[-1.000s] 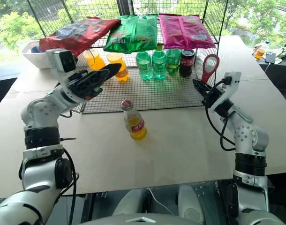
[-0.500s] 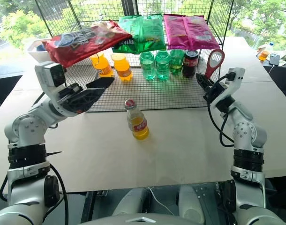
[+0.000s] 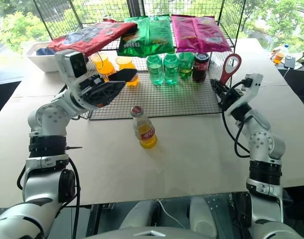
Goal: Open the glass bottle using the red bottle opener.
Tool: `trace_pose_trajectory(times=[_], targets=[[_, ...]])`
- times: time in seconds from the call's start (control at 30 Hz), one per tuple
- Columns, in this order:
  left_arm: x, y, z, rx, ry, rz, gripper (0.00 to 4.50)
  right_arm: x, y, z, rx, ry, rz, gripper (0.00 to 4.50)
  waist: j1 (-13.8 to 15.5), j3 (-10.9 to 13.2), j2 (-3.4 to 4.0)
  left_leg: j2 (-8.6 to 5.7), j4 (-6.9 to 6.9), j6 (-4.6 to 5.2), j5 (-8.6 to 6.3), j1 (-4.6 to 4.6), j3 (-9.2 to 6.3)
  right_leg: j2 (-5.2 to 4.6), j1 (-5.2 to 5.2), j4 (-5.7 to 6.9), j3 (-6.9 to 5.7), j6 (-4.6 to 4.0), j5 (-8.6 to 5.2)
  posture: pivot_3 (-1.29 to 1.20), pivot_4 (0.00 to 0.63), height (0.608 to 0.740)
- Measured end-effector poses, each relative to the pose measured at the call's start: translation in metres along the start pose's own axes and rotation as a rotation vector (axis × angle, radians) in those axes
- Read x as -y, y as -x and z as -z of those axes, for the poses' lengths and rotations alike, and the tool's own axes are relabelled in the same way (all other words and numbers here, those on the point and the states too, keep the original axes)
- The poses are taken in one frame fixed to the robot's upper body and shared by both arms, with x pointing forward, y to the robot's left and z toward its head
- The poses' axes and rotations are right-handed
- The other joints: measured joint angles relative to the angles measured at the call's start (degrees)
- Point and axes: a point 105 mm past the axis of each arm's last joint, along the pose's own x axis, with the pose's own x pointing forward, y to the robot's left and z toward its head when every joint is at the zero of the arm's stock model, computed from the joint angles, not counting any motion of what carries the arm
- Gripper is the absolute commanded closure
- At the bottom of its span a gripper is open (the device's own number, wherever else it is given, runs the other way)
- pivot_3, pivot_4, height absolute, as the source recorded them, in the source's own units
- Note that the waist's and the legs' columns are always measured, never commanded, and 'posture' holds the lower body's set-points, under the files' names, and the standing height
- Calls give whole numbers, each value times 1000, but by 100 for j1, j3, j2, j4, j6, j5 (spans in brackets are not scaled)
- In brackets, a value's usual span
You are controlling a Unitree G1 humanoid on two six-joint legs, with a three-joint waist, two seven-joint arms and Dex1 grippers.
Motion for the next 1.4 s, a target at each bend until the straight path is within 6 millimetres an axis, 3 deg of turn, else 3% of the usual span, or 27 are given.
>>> trace_pose_trajectory(times=[0.6, 0.77, 0.97, 1.4], targets=[[4, 5, 7, -20, 100, 10, 50, -1, 1, 0, 6, 0, 2, 4500, 11, 0, 0, 0, 1, 0, 0, 0, -1, 0, 1, 0, 0, 0, 0, 0, 150, 740], [2, 0, 4, 19, 97, 19, 50, -1, 1, 0, 6, 0, 2, 4500, 13, 0, 0, 0, 2, 0, 0, 0, -1, -1, 0, -1, 0, 0, 0, 0, 150, 740], [-4, -17, -15, 103, 70, 61, 50, -2, 0, 1, 2, -2, -2, 4500, 16, 0, -1, -2, 5, 0, 0, 0, 0, -1, 1, -1, 0, 0, 0, 0, 150, 740], [-20, -27, -17, 153, 83, 67, 50, -2, 0, 0, 6, 1, 3, 4500, 7, 0, -1, -1, 4, 0, 0, -2, -1, 0, 0, 0, -1, 0, 0, 0, 150, 740]])
